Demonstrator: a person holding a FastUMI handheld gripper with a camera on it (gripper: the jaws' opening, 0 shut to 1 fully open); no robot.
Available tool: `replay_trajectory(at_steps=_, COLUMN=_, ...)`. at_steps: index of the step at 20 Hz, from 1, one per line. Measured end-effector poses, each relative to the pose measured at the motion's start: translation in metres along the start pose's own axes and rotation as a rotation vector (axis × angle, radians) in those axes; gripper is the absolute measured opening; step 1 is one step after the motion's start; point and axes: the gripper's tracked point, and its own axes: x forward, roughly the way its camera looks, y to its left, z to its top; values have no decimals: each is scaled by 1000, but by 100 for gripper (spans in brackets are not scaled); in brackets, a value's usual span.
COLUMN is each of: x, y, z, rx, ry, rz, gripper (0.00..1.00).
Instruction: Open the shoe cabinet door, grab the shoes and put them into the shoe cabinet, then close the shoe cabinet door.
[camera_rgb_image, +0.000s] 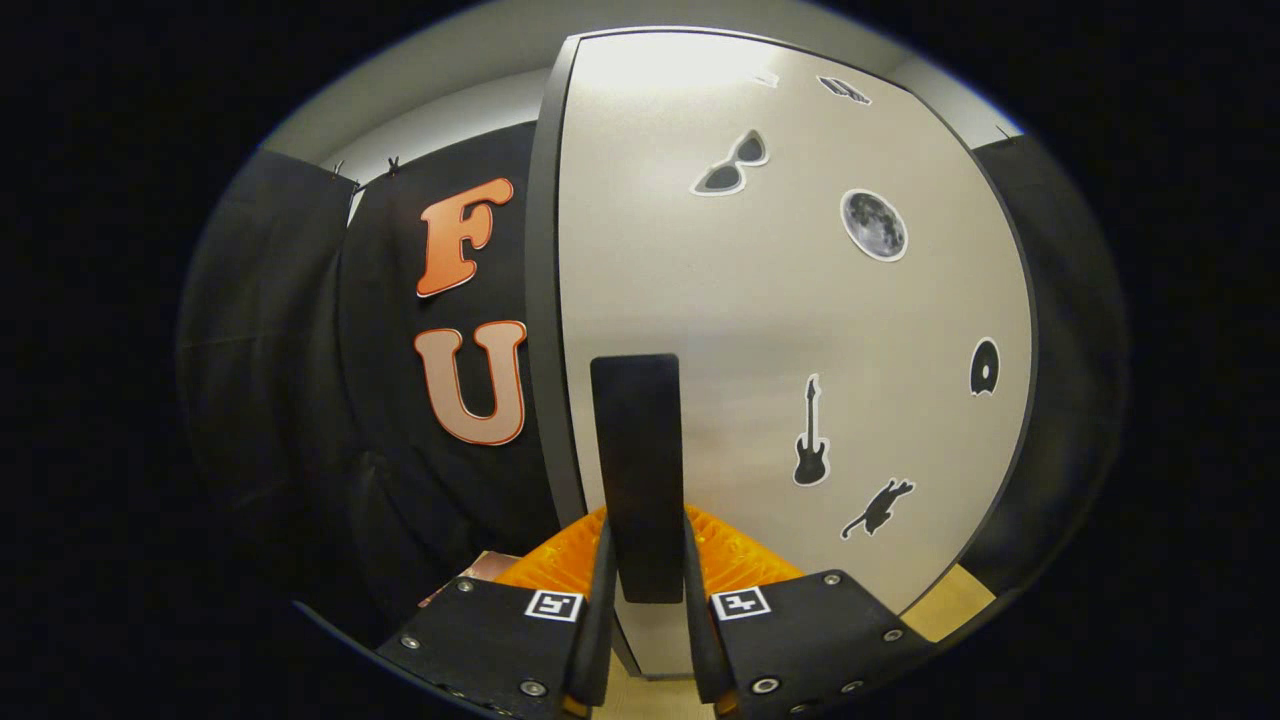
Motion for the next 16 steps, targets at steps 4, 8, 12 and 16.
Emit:
replay_trajectory(at_steps=4, x=-9, y=1, z=-2, rx=16, ry=29, rz=36, gripper=20)
replay_trajectory(at_steps=8, x=-30, y=-3, z=-3, rx=31, ry=31, rz=98, gripper=17)
replay_trajectory(at_steps=12, x=-59, y=-17, z=-5, rx=8, ry=33, rz=117, gripper=17)
replay_trajectory(at_steps=16, x=-84, y=-42, z=-7, rx=38, ry=51, rz=125, gripper=17)
